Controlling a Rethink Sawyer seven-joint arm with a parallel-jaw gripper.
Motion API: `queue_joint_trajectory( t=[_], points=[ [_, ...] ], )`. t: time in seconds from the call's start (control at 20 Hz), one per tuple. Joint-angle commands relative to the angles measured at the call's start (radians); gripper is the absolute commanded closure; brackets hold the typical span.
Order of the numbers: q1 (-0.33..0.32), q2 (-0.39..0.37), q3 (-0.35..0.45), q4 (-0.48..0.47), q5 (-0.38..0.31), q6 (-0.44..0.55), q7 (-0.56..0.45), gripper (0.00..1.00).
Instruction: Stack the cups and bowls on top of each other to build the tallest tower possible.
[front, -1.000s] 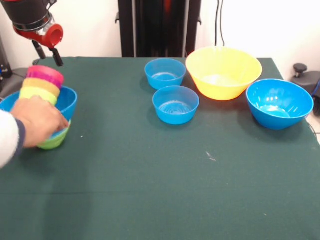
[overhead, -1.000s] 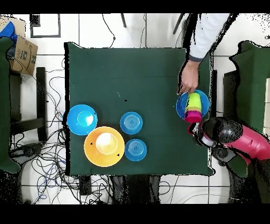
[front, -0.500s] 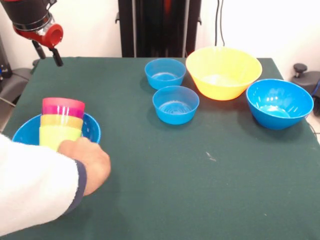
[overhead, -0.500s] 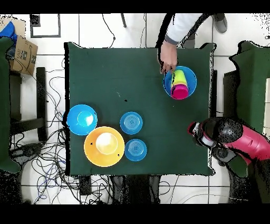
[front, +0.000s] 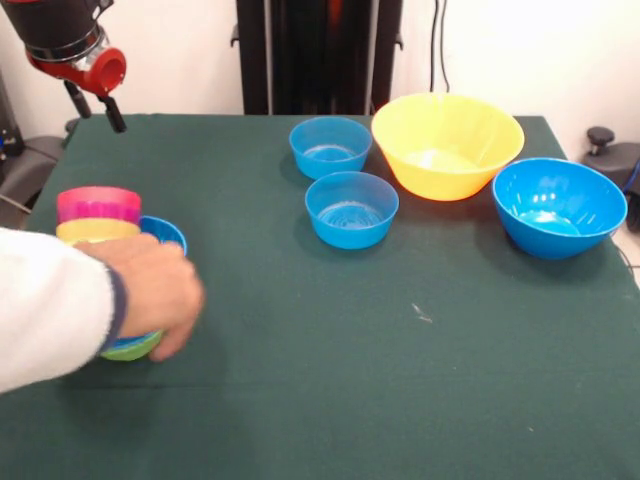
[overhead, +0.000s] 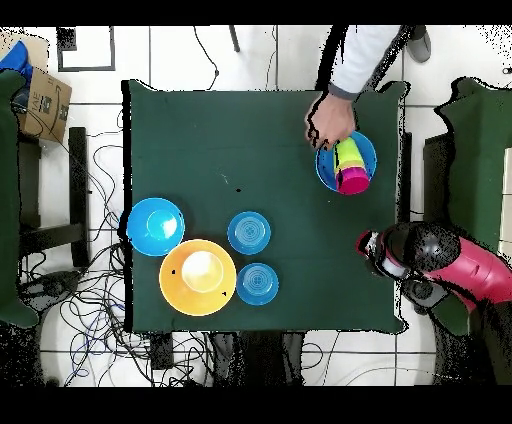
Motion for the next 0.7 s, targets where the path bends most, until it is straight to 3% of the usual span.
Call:
queue_joint_trajectory(
  t=[0.05, 0.7],
  points=[
    [0.041, 0.017, 0.019, 0.01, -0.022, 0.067, -0.023, 0.0],
    [0.047, 0.012, 0.021, 0.011, -0.018, 0.076, -0.022, 0.0]
  ],
)
